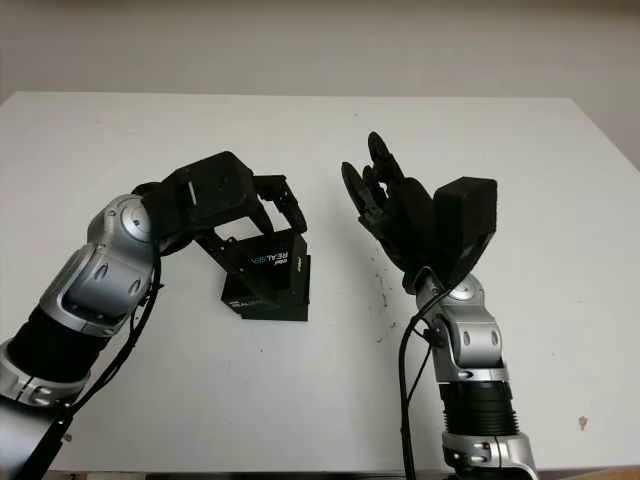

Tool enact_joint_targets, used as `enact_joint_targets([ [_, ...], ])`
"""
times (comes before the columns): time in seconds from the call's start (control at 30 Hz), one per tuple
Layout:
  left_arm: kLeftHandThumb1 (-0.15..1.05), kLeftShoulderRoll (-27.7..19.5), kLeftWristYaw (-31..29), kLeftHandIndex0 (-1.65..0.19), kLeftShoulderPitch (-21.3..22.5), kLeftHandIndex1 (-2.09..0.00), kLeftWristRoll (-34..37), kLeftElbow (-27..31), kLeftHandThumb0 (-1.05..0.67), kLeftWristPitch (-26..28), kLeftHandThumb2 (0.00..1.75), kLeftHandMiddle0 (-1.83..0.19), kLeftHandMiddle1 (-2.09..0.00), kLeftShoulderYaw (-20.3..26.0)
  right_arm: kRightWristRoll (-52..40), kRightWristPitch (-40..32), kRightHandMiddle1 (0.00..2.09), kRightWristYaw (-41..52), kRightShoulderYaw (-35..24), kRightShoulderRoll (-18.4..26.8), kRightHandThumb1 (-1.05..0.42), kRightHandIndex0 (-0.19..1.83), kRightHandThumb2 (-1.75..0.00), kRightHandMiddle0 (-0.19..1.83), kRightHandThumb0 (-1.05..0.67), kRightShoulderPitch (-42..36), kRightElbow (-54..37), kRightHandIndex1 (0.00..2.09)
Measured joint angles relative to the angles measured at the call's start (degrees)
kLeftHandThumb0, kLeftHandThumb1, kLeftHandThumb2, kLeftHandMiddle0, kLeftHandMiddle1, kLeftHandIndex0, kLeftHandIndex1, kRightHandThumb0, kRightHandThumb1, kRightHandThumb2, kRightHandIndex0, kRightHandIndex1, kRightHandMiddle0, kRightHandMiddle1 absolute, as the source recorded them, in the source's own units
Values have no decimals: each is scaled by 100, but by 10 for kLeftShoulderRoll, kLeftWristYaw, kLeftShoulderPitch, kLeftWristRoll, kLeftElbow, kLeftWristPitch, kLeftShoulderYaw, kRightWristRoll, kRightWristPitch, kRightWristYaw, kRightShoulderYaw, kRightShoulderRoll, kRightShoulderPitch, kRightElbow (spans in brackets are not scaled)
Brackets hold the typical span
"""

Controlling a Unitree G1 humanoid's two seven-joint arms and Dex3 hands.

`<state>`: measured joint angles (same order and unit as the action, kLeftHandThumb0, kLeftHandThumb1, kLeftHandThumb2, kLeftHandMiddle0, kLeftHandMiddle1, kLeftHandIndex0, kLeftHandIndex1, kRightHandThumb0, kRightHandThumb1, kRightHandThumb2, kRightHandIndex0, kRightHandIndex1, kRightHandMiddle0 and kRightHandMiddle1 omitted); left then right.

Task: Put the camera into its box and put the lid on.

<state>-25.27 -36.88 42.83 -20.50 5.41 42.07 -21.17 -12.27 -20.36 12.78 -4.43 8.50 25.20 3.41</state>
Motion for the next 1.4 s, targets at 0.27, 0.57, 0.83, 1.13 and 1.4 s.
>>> enact_joint_targets([
  [0.27,97,10,2,-32,0,-158,-12,-7,-24,-8,6,-42,-174,-13,-1,-2,6,-3,-1,0,-105,-14,-36,-11,-61,-2,-1,6],
  [0.57,99,25,14,-29,-3,-150,-8,-24,-24,-54,6,-38,-160,-13,2,-7,6,-4,-1,0,-105,-14,-37,-10,-60,-5,-17,6],
  [0.83,97,42,31,-31,-1,-150,-21,-47,-27,-91,5,-36,-157,-21,1,-10,6,-2,-1,1,-105,-14,-36,-10,-60,-5,-18,6],
  [1.13,97,53,39,-31,4,-150,-34,-77,-29,-129,5,-25,-157,-26,2,-13,5,0,-1,1,-105,-15,-37,-11,-60,-8,-19,5],
  [1.4,105,52,33,10,-9,-54,-33,-66,-54,-126,29,-7,-31,-25,1,-14,5,-1,-1,1,-105,-14,-36,-11,-60,-9,-20,5],
])
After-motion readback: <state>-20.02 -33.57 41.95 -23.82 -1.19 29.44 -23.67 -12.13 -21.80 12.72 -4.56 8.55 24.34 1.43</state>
